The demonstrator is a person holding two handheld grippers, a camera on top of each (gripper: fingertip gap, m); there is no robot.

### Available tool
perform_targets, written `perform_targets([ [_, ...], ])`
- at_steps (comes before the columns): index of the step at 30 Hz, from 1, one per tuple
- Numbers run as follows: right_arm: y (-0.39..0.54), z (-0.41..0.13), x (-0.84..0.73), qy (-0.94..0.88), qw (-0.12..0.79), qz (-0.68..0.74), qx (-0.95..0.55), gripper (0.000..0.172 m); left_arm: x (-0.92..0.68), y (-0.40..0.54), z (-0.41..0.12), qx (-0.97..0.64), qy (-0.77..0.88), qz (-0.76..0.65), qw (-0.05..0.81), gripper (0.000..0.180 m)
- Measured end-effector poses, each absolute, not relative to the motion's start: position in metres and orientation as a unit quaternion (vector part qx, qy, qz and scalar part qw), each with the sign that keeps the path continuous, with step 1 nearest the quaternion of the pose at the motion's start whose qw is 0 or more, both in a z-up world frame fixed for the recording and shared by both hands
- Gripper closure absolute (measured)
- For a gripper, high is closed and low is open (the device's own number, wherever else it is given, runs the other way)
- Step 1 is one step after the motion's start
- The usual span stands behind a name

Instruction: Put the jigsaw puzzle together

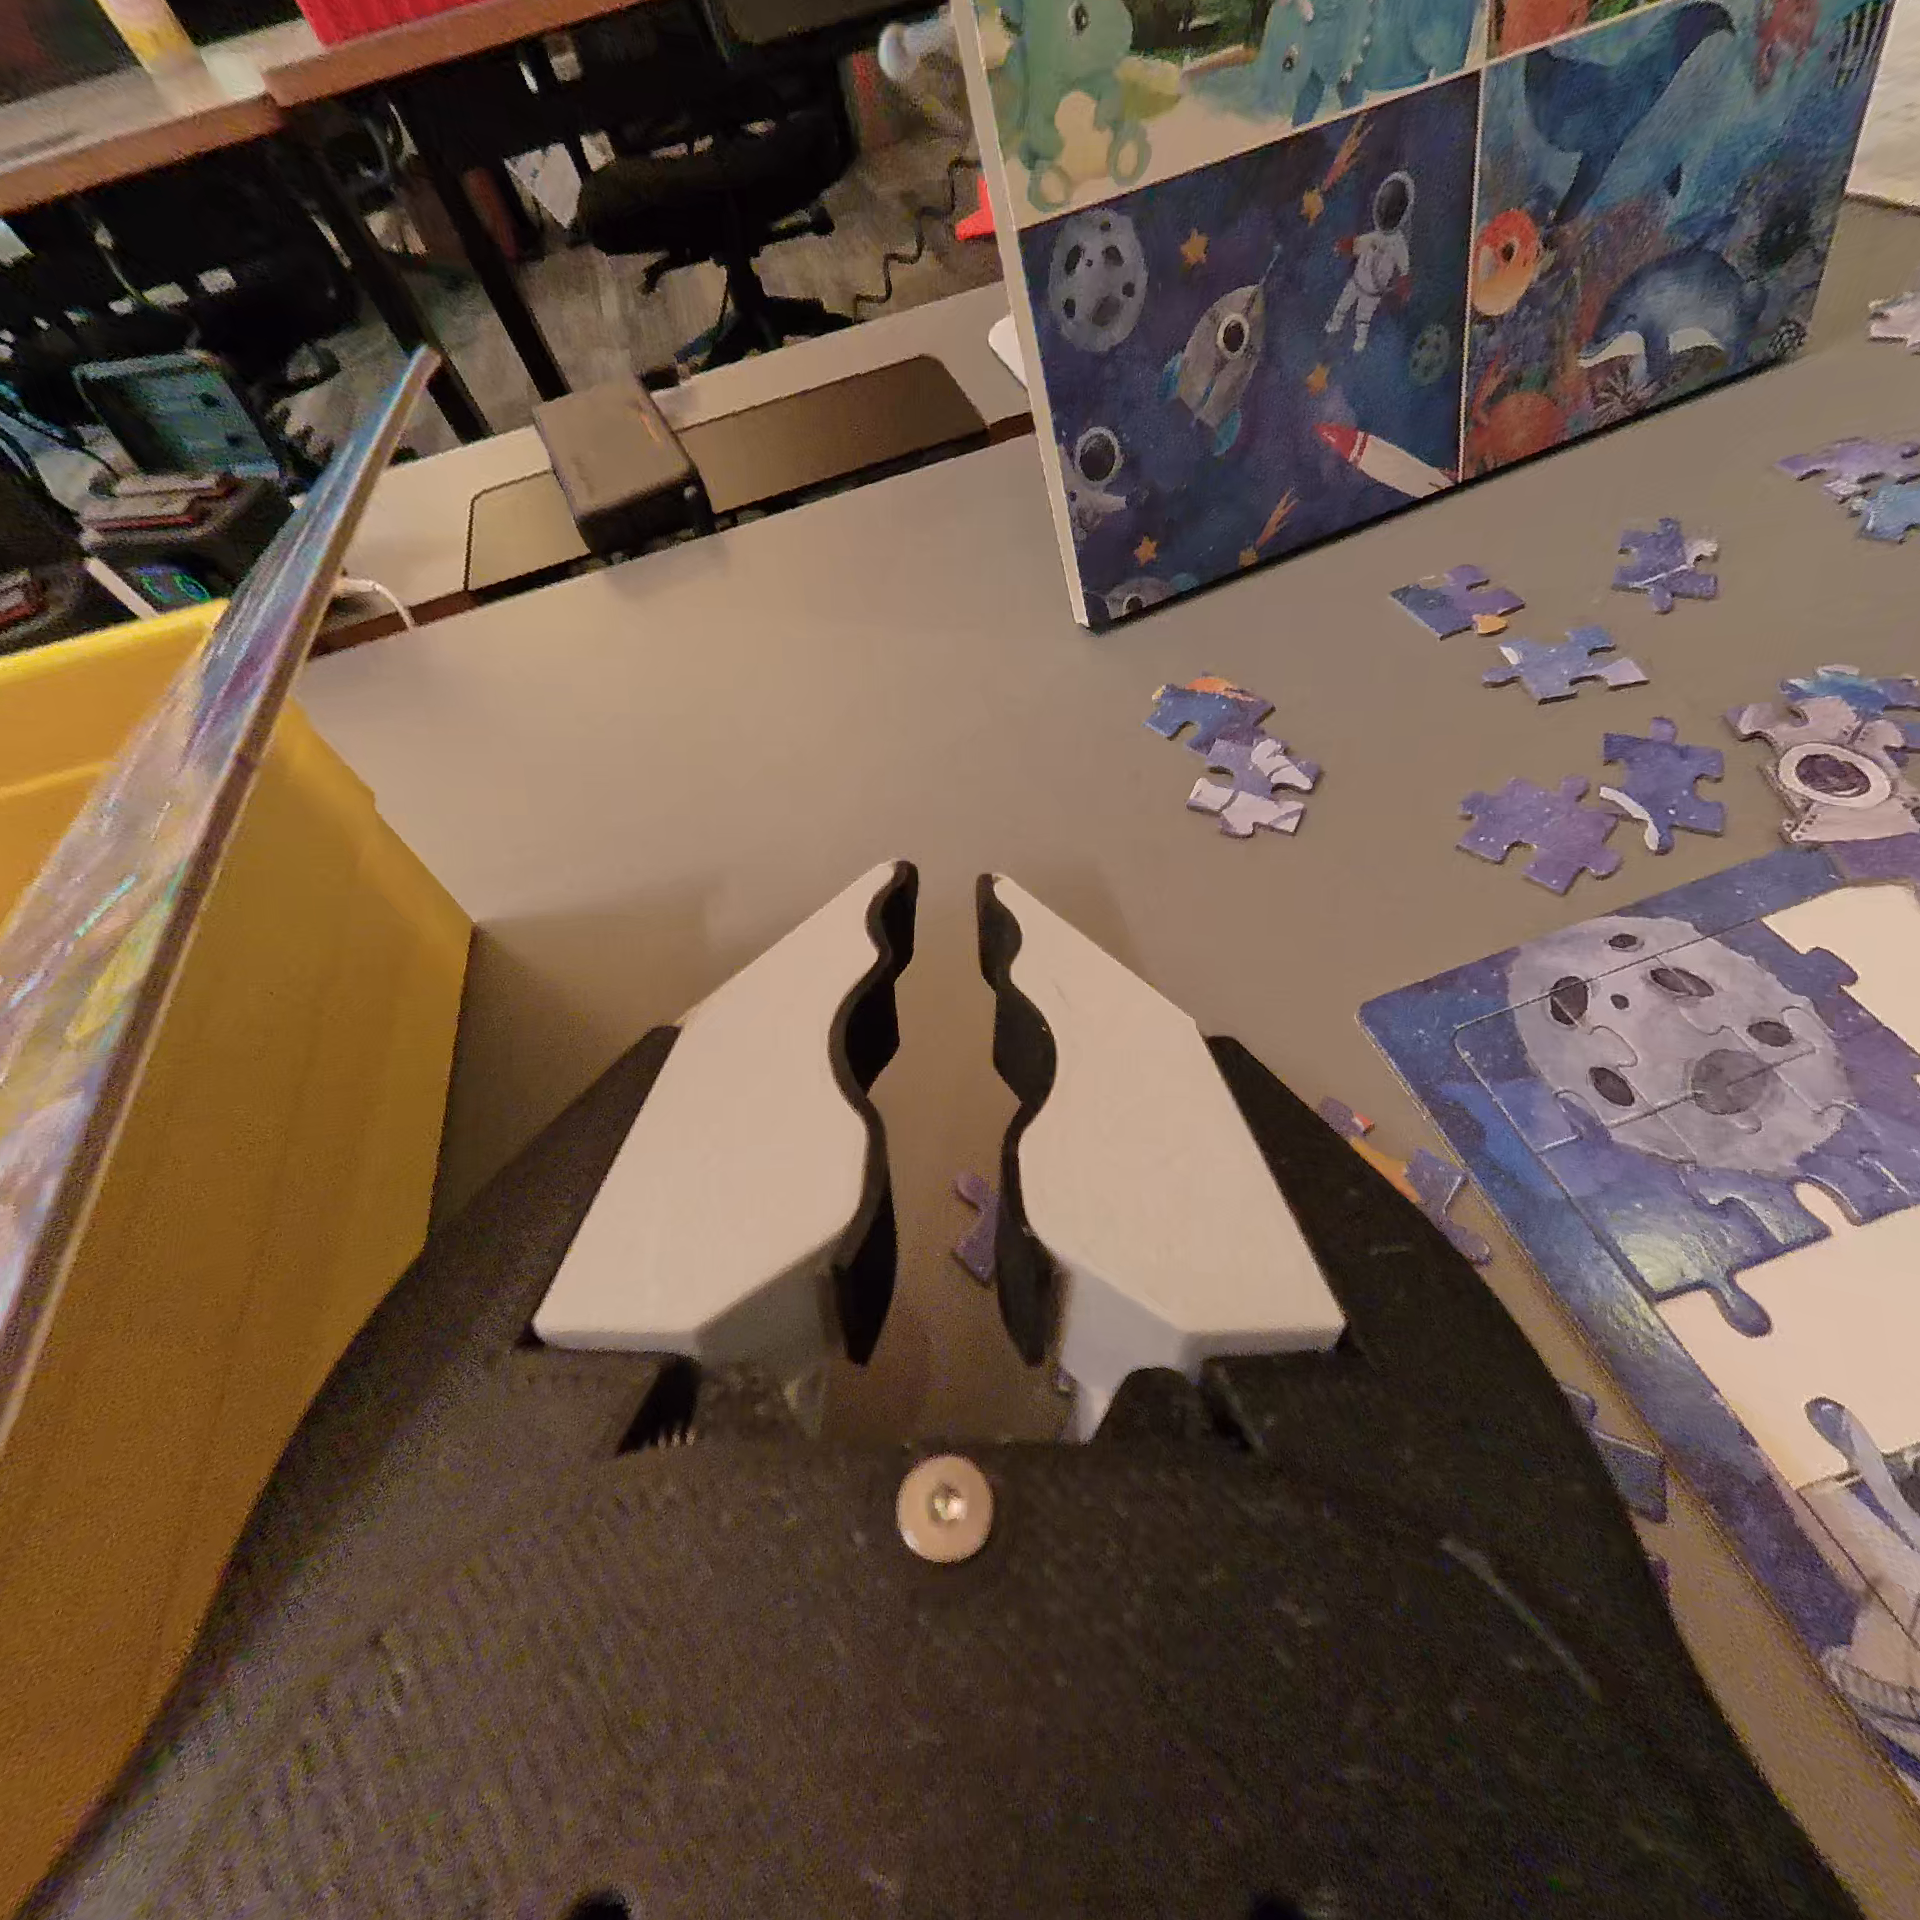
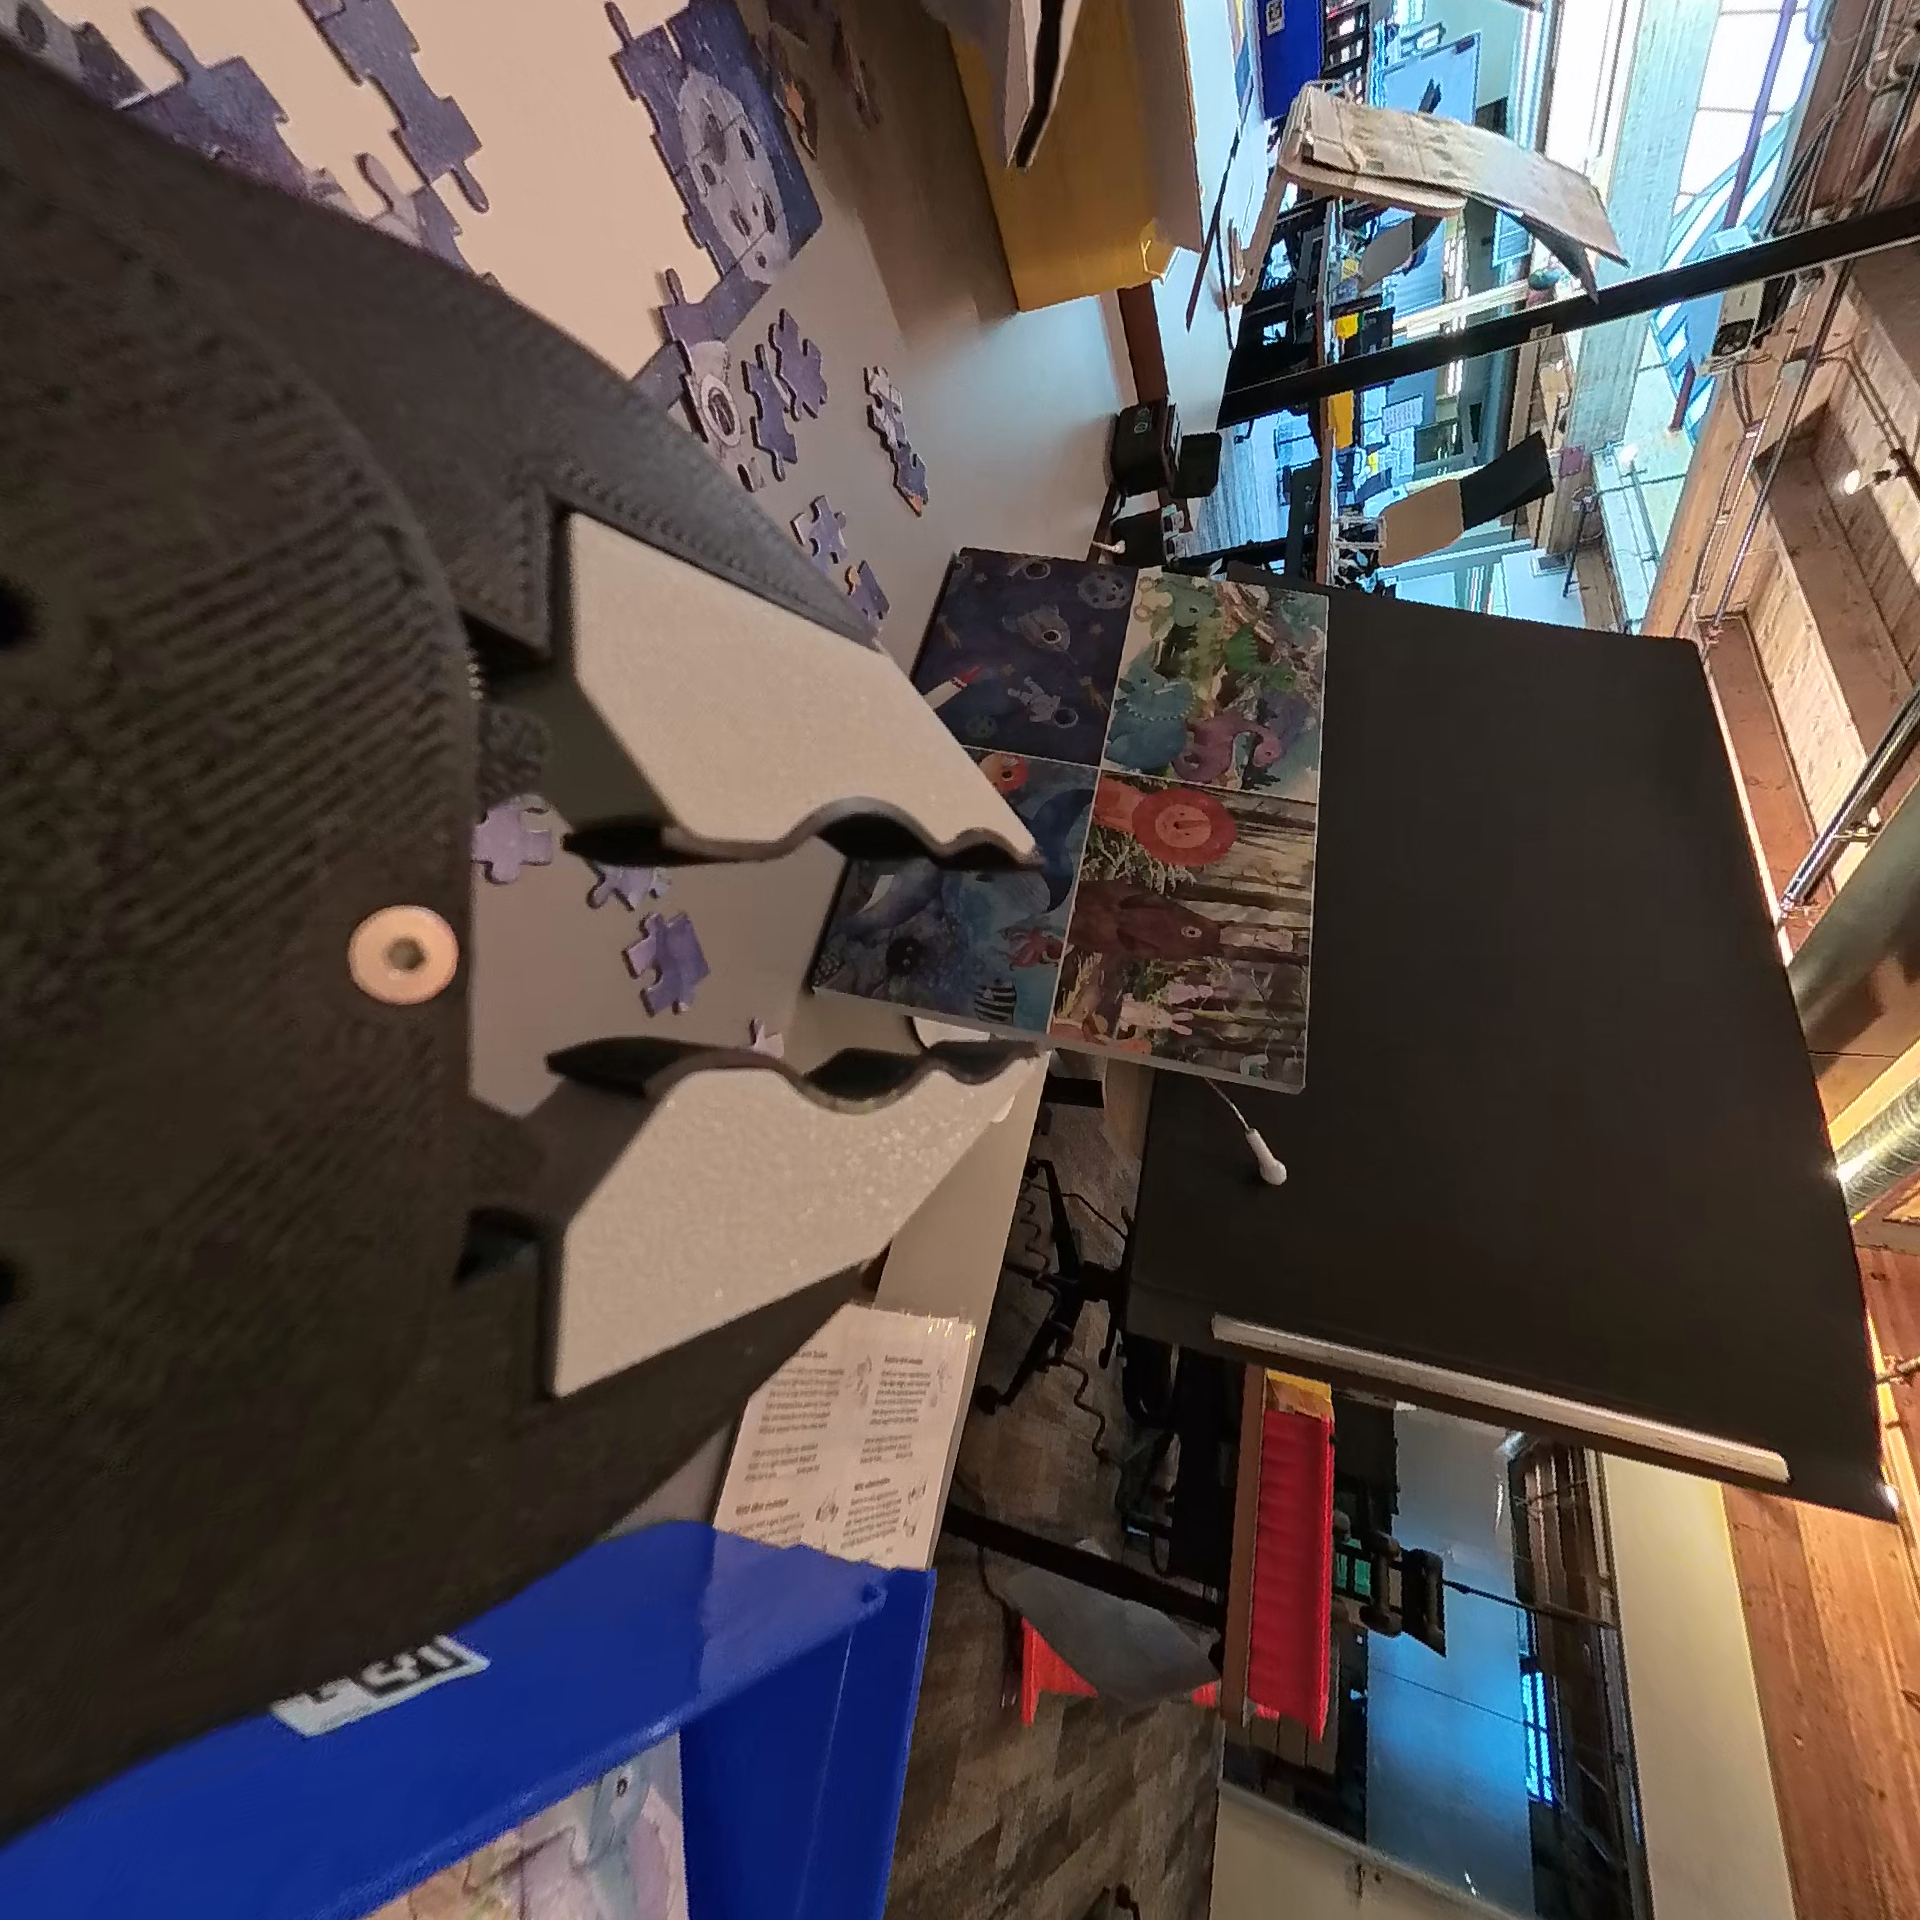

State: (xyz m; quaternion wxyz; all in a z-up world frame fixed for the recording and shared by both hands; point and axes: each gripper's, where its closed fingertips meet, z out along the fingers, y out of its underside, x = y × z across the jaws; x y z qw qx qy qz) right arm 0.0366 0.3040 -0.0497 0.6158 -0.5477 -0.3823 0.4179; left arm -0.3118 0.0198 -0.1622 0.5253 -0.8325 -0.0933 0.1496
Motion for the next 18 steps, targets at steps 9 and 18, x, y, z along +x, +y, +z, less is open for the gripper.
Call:
perform_targets([
  [9, 0.303, -0.051, 0.034, -0.385, 0.612, 0.421, -0.548, 0.141, -0.291, -0.012, -0.192, -0.932, -0.083, 0.11, 0.336, 0.149],
  [18, 0.301, -0.049, 0.034, -0.389, 0.615, 0.417, -0.545, 0.142, -0.283, -0.037, -0.23, -0.958, -0.166, 0.034, 0.231, 0.128],
])
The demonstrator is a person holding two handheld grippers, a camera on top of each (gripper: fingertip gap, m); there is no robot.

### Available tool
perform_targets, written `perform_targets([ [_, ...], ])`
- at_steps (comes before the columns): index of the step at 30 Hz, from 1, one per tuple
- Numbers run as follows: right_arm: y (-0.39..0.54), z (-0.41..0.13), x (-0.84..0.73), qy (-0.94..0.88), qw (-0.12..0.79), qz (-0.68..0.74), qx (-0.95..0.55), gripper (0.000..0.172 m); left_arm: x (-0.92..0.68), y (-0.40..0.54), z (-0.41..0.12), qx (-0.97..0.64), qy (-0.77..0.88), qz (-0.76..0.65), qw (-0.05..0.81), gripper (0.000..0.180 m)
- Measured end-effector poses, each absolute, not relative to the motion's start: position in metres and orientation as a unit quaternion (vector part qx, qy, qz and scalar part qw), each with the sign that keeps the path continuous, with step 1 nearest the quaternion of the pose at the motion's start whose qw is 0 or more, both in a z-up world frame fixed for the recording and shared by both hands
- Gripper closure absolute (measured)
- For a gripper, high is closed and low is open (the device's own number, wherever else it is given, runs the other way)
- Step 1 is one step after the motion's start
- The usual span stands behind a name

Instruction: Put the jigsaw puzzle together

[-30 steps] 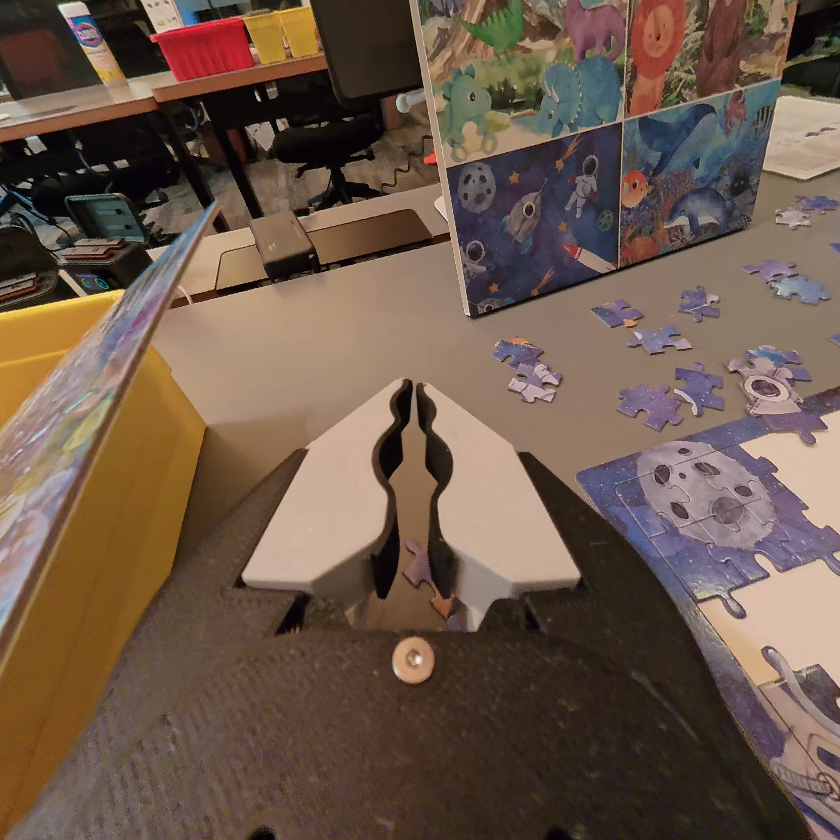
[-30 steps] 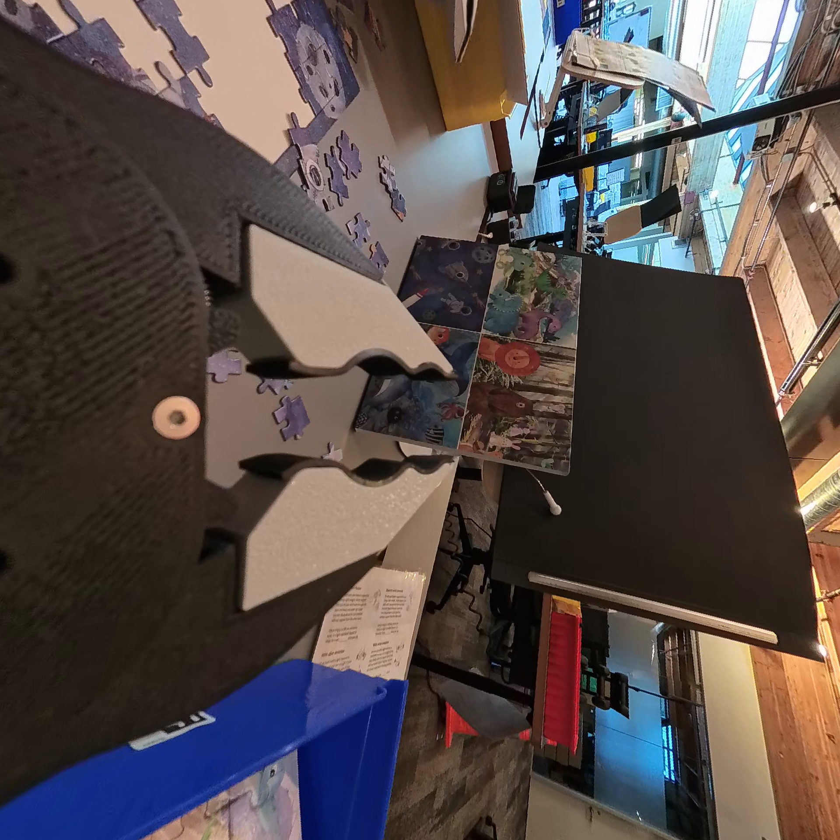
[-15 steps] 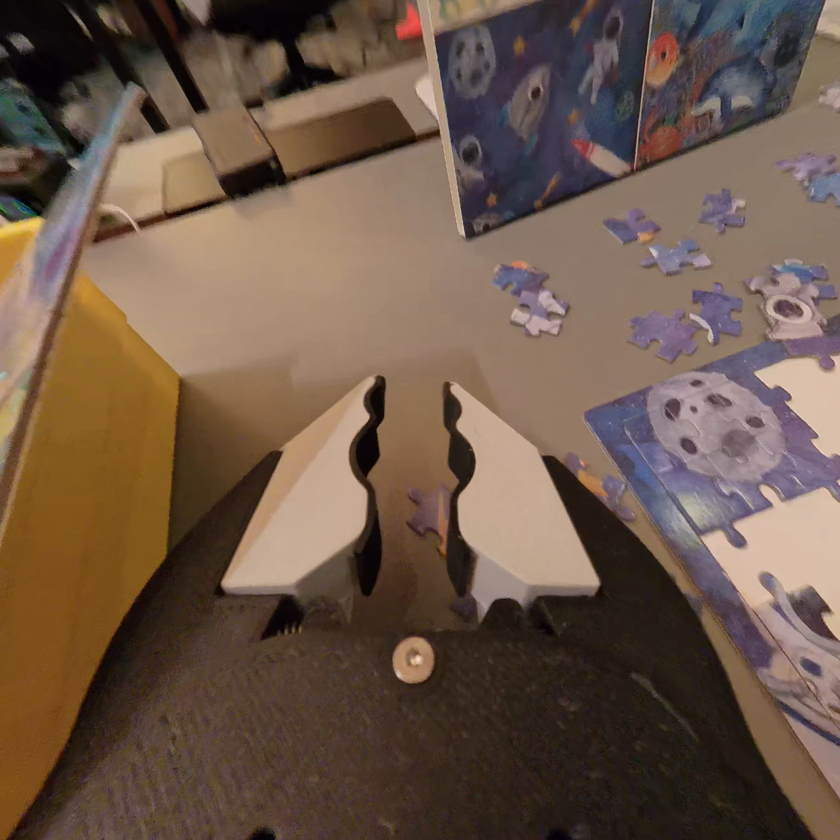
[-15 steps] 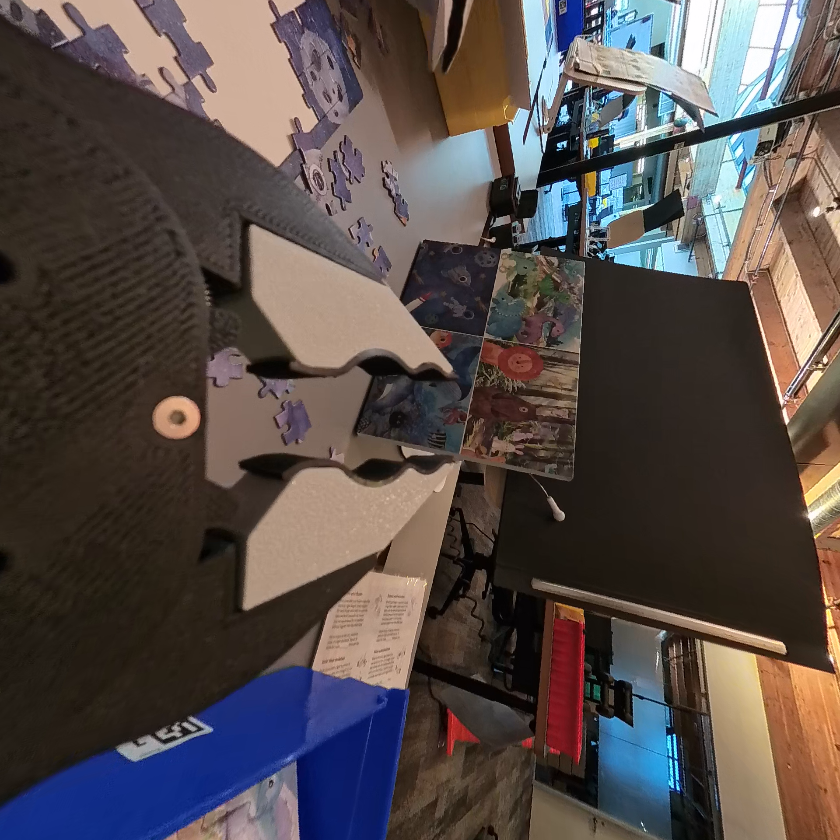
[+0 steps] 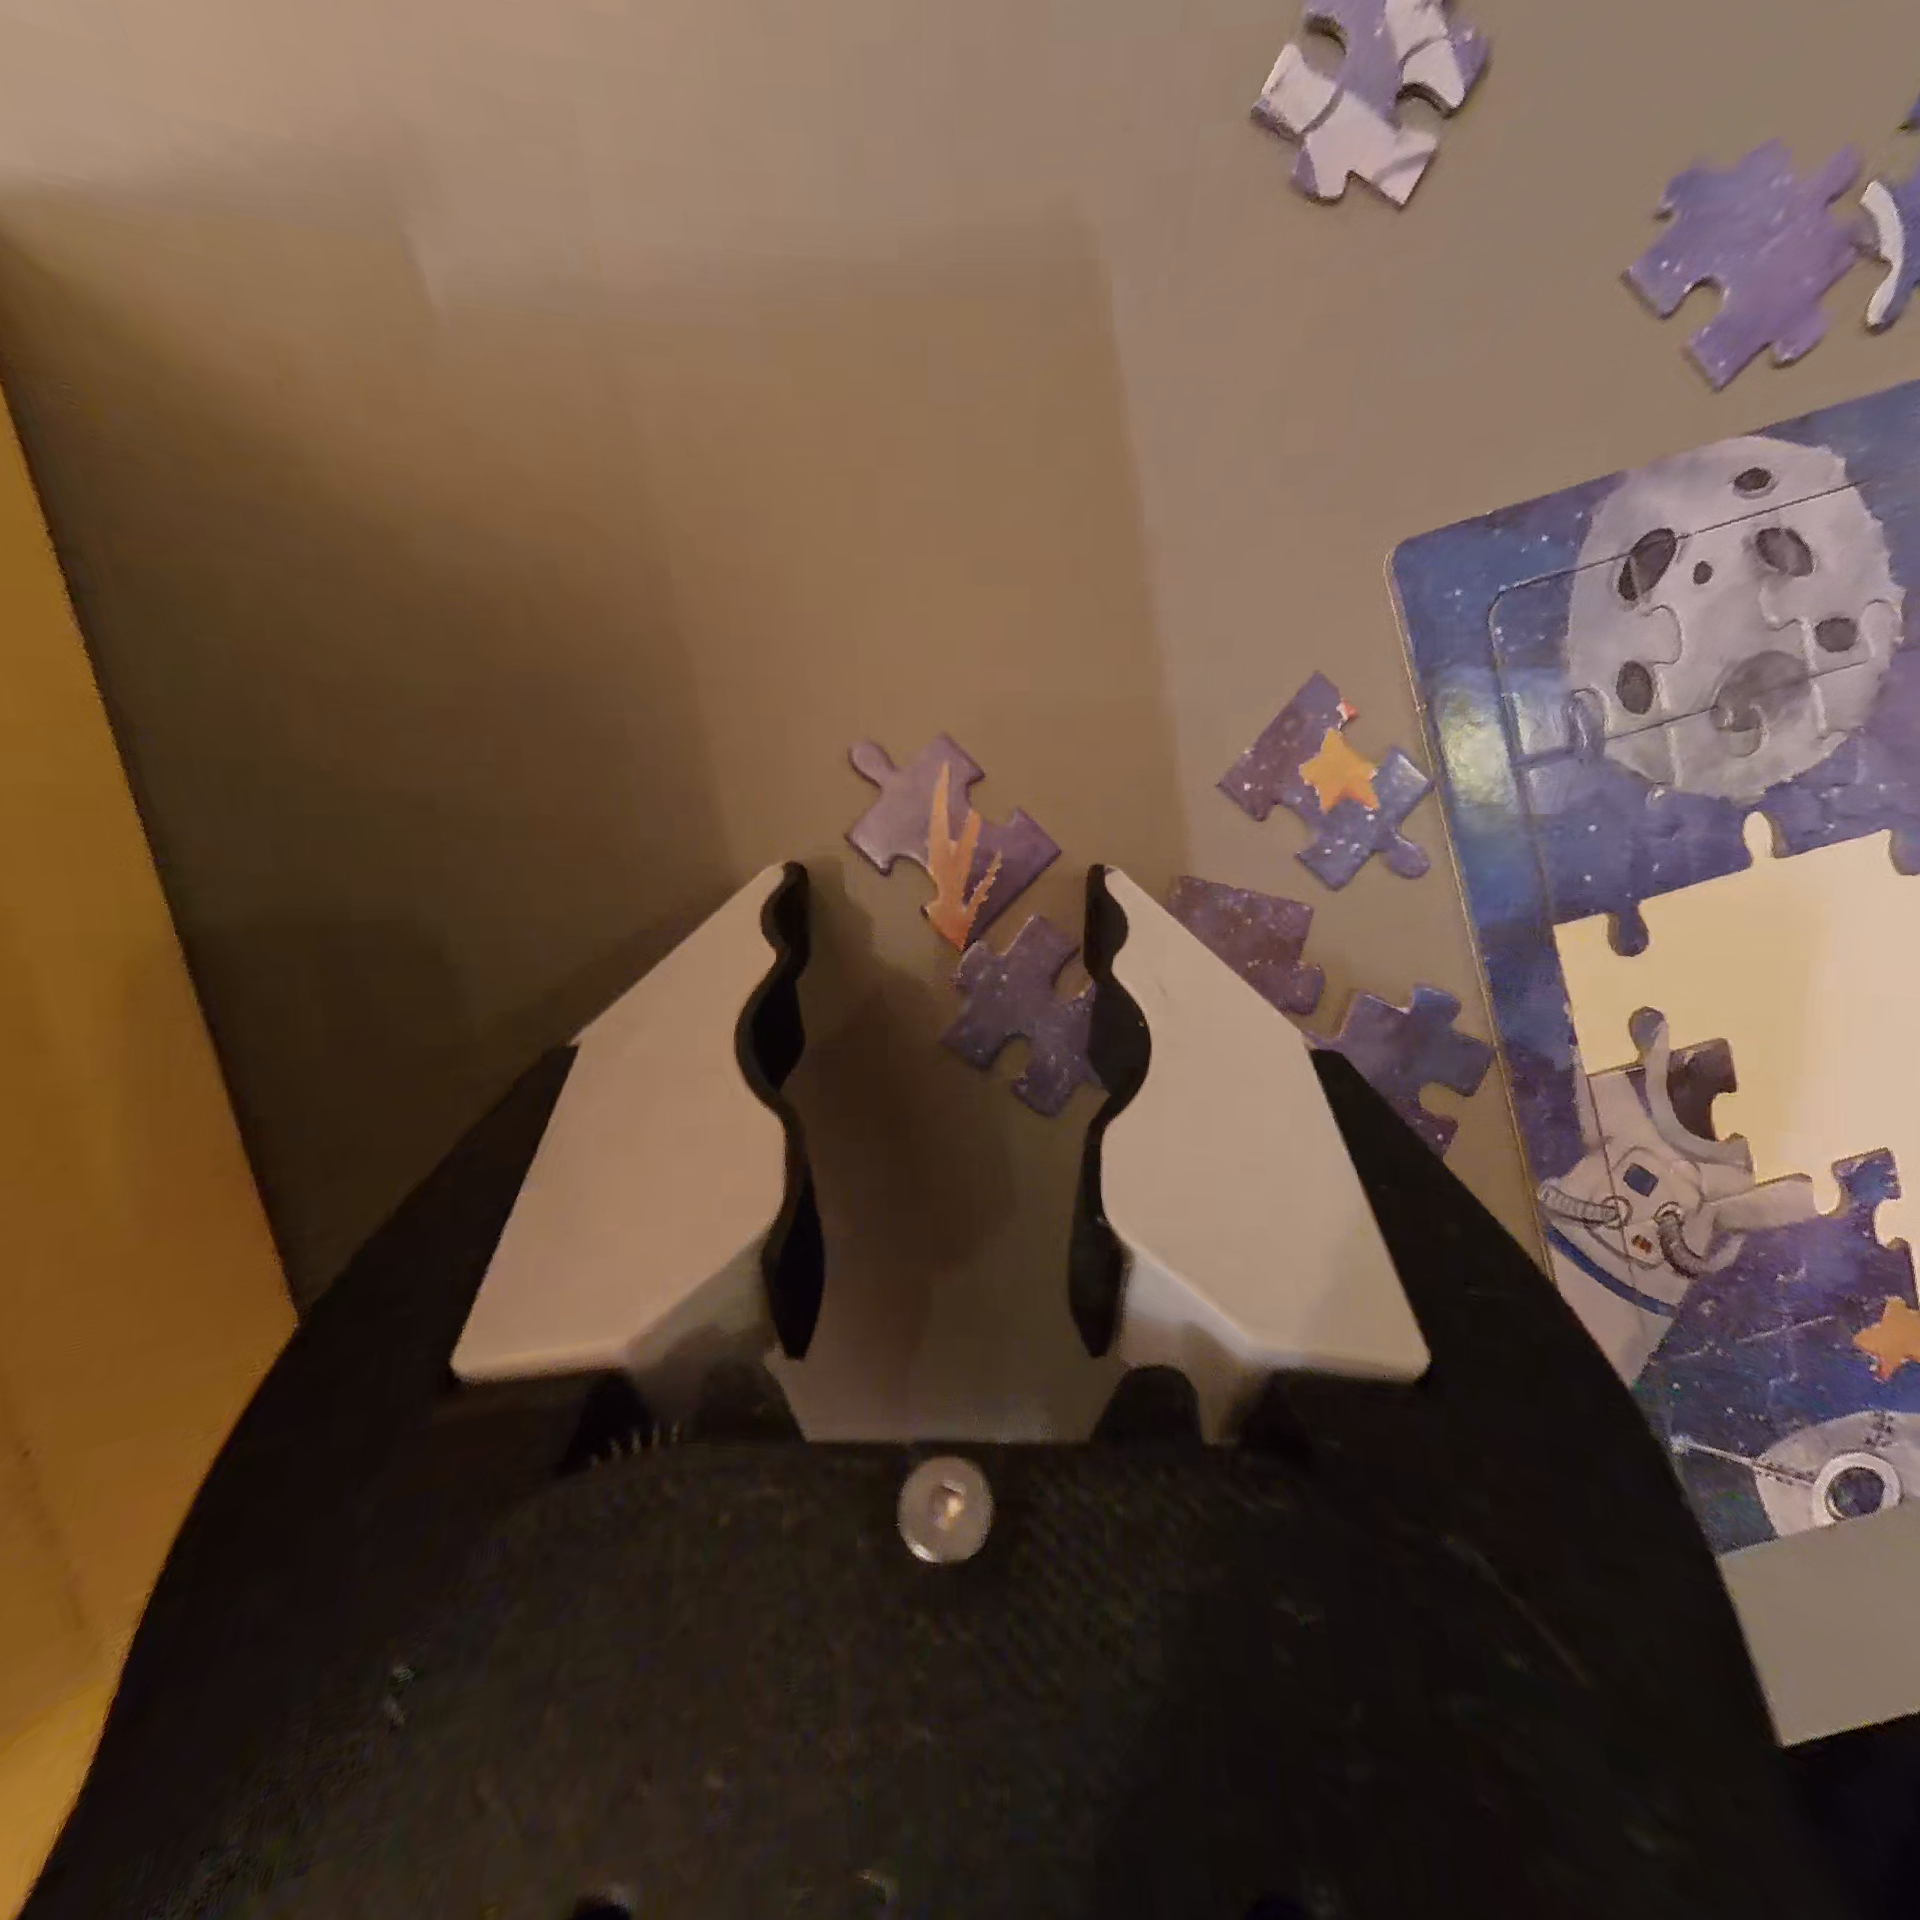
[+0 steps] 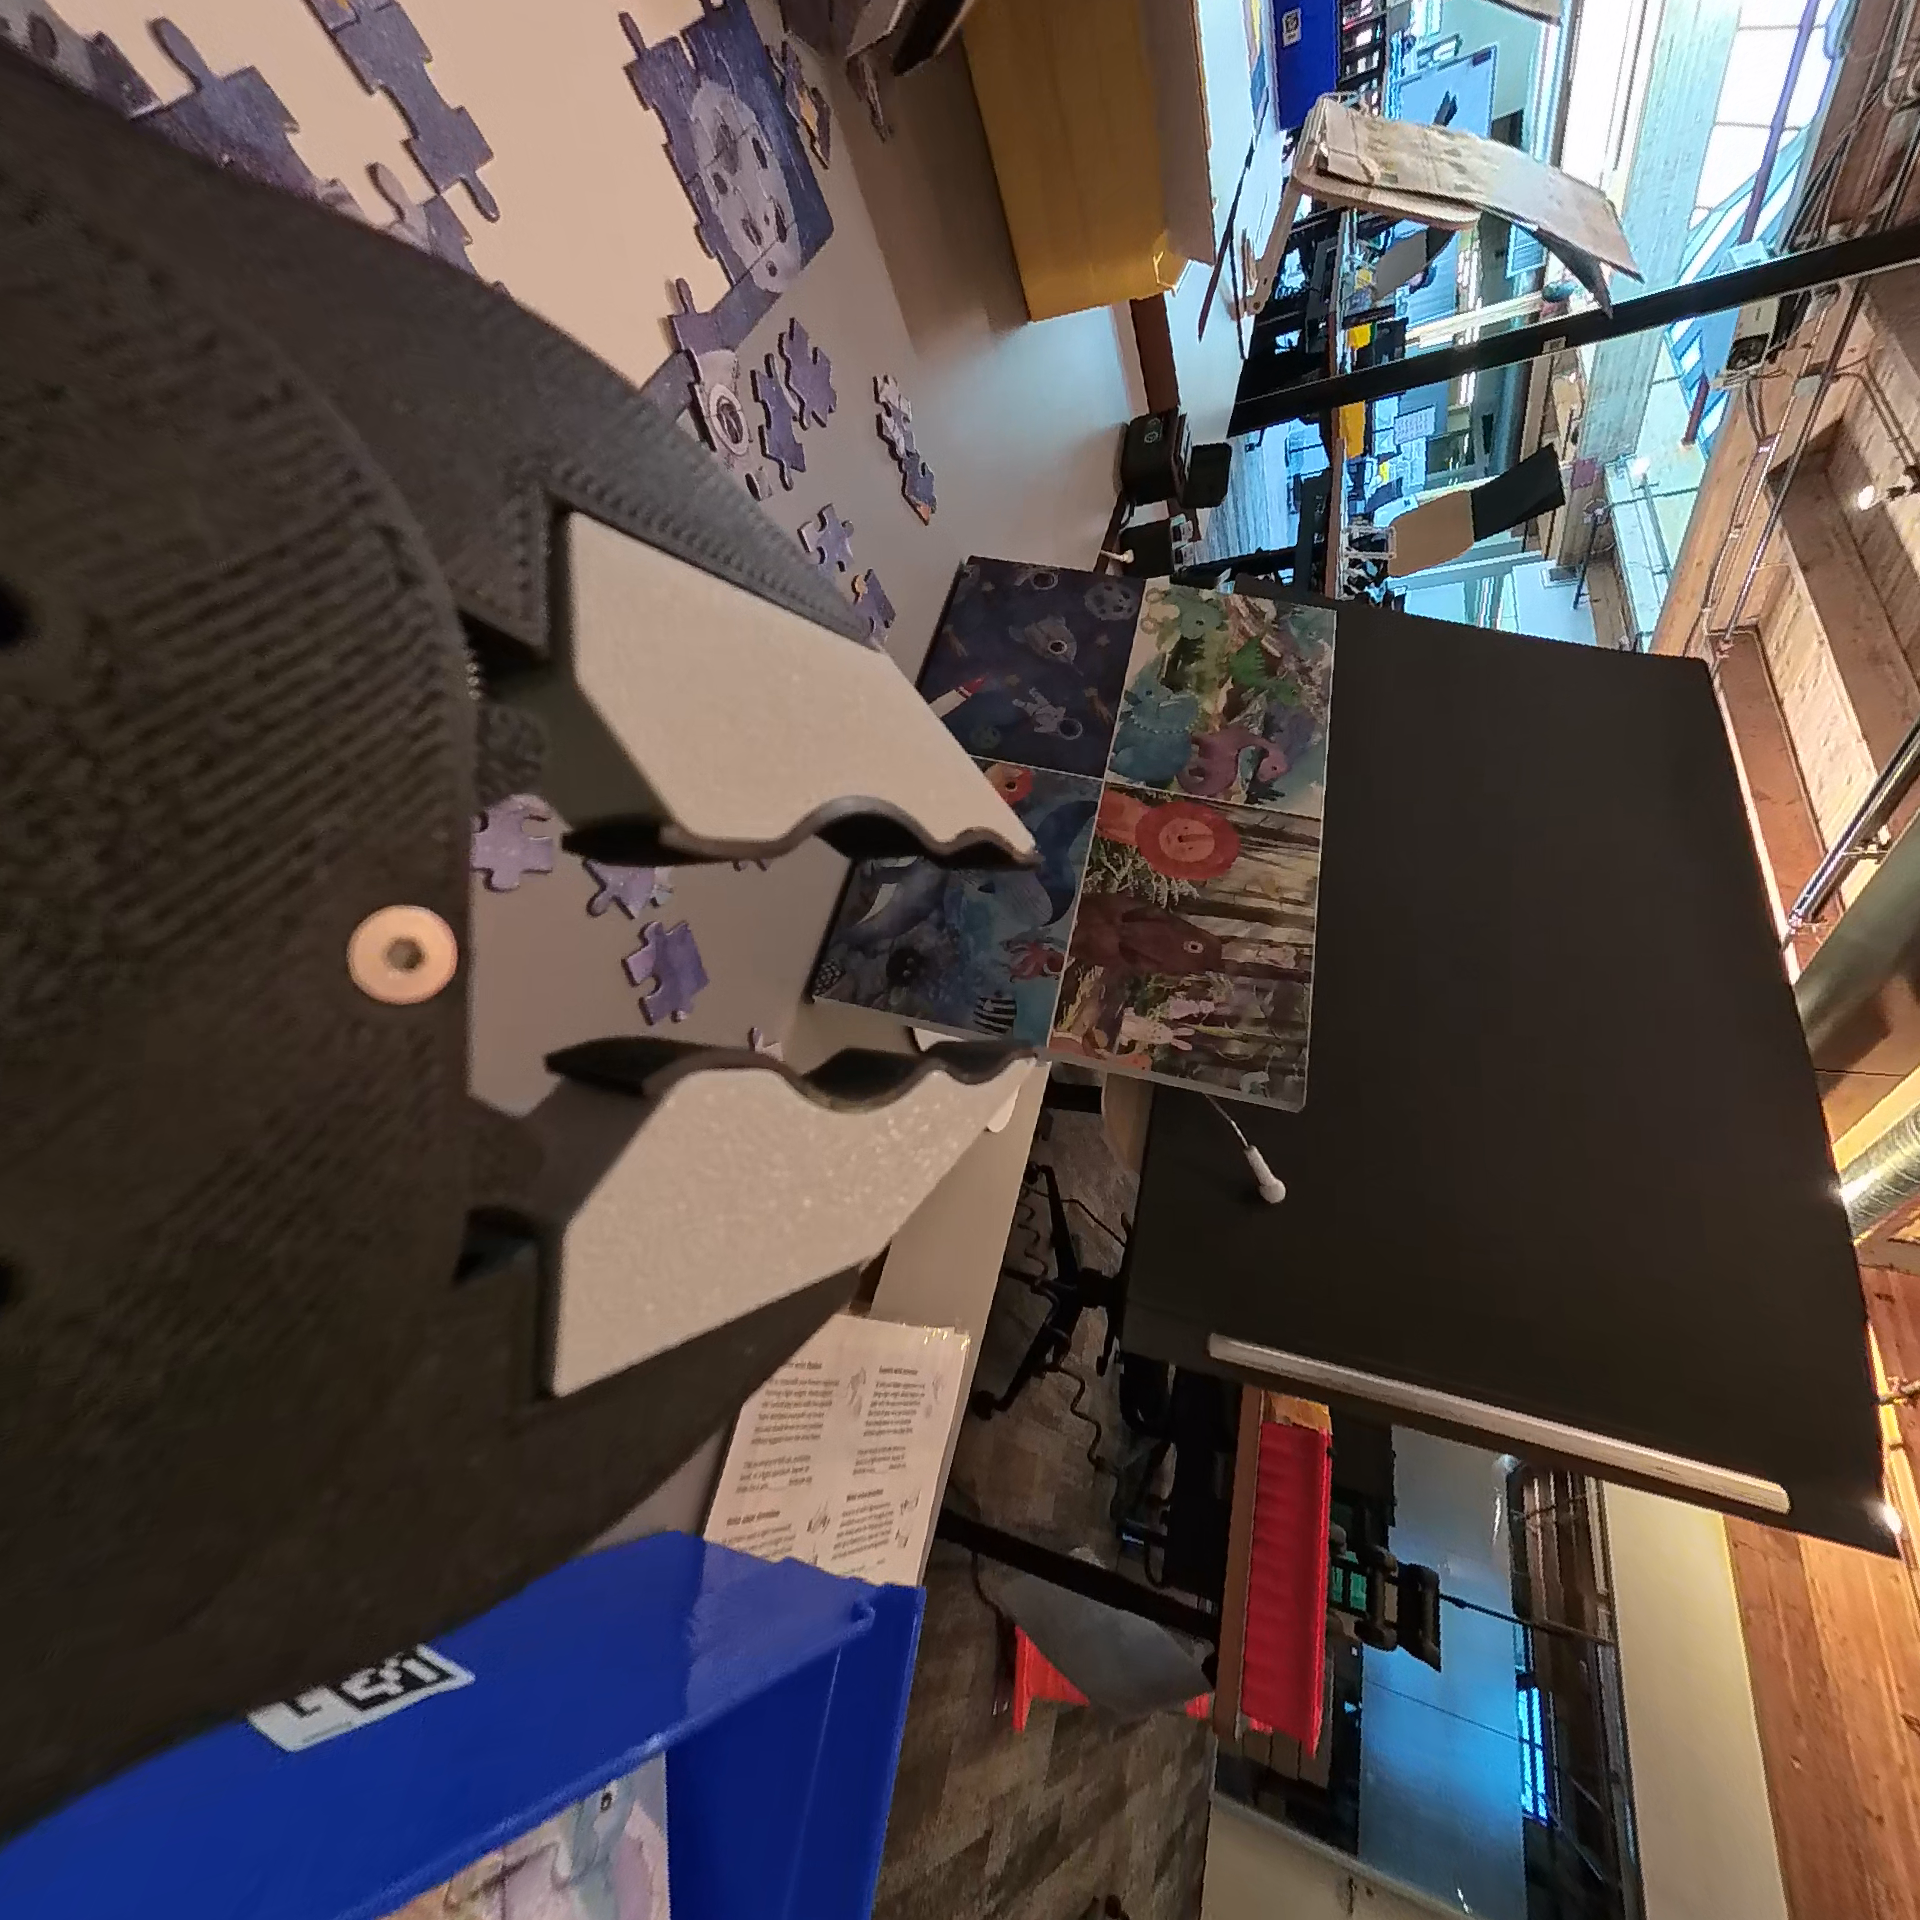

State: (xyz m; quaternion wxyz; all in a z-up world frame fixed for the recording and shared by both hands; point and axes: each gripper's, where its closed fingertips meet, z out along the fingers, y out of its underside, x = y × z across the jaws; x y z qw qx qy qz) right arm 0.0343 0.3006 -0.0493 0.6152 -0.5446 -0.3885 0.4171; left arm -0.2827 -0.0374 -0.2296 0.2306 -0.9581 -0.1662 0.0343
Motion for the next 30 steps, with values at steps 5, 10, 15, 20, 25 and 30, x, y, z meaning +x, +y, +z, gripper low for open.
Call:
perform_targets([
  [5, 0.301, -0.048, 0.036, -0.386, 0.616, 0.419, -0.544, 0.142, -0.288, -0.038, -0.228, -0.953, -0.177, 0.028, 0.246, 0.155],
  [10, 0.301, -0.048, 0.036, -0.386, 0.617, 0.417, -0.544, 0.141, -0.287, -0.037, -0.228, -0.955, -0.161, 0.029, 0.246, 0.167],
  [15, 0.301, -0.048, 0.036, -0.386, 0.617, 0.418, -0.544, 0.142, -0.286, -0.036, -0.224, -0.958, -0.141, 0.047, 0.247, 0.177],
  [20, 0.3, -0.047, 0.036, -0.385, 0.618, 0.42, -0.542, 0.142, -0.285, -0.031, -0.208, -0.951, -0.129, 0.061, 0.273, 0.18],
  [25, 0.299, -0.046, 0.036, -0.387, 0.618, 0.42, -0.541, 0.142, -0.294, -0.029, -0.206, -0.939, -0.168, 0.066, 0.292, 0.149],
  [30, 0.3, -0.047, 0.036, -0.387, 0.619, 0.418, -0.541, 0.141, -0.303, -0.035, -0.228, -0.941, -0.215, 0.084, 0.246, 0.13],
])
